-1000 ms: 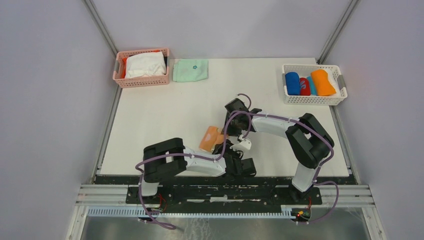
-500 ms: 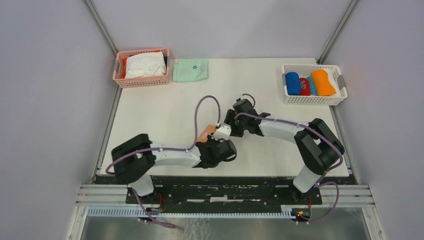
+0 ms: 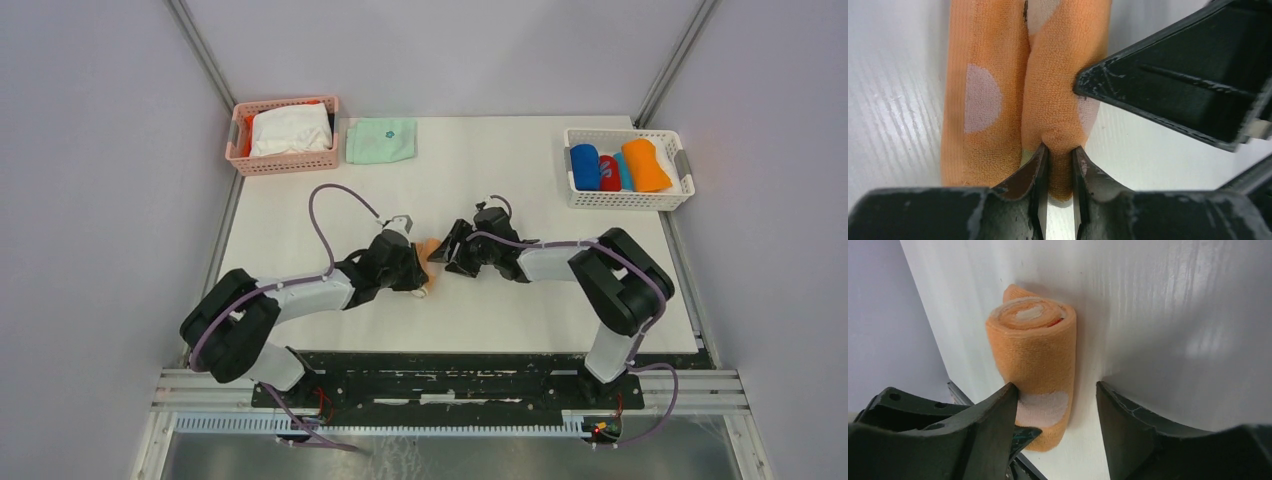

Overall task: Roll the towels
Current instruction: Roll the towel at the center of the board.

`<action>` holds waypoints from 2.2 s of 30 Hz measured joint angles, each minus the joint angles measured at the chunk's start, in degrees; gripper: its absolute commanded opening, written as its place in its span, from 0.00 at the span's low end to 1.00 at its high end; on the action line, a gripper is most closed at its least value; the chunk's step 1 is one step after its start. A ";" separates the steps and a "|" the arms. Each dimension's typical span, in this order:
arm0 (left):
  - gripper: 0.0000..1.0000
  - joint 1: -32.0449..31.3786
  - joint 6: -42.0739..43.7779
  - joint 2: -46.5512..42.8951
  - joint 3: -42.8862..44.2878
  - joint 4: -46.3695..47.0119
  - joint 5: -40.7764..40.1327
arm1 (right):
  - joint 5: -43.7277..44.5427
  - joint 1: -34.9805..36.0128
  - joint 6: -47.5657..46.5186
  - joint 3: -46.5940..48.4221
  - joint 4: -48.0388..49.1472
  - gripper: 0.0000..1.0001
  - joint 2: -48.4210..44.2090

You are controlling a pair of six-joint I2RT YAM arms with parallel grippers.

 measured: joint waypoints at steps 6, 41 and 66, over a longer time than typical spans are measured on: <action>0.20 8.37 -5.40 0.92 -4.96 9.42 13.99 | -3.65 0.00 3.37 -0.48 10.64 0.61 5.99; 0.69 -27.04 -5.66 5.49 17.20 -27.23 -41.40 | 12.07 6.40 -3.98 15.54 -24.55 0.41 4.87; 0.67 -33.40 1.25 12.70 19.63 -28.52 -53.96 | 11.50 6.10 -3.41 15.52 -27.28 0.41 4.13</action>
